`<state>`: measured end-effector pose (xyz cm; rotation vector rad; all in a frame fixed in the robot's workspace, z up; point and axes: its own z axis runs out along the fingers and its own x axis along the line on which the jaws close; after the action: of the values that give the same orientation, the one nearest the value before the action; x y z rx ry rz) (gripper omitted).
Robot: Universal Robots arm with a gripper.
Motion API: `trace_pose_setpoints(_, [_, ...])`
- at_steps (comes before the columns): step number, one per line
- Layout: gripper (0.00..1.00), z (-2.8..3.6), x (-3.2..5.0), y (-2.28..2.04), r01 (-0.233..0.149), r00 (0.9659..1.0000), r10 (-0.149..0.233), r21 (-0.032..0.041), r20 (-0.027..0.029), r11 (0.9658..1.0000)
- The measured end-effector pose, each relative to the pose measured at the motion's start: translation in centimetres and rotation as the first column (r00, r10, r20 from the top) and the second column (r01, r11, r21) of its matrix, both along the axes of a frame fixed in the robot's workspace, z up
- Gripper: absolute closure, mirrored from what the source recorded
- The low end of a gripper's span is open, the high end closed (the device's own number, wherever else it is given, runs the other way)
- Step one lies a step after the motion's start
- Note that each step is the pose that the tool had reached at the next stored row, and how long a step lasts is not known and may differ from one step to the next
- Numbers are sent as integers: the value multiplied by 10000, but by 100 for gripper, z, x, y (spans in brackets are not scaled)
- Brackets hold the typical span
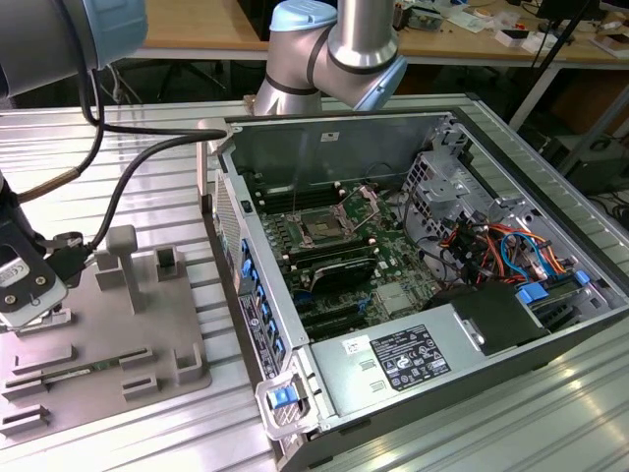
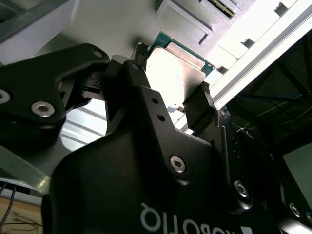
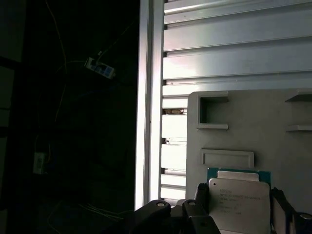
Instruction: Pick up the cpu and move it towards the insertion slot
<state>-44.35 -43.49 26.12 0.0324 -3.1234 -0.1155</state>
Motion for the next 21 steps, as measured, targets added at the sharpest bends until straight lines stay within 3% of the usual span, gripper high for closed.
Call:
trace_pose_setpoints(9, [45,71,1,0,0,10000,0,1,1,10000])
trace_pose_setpoints(21, [45,103,1,0,0,10000,0,1,1,10000])
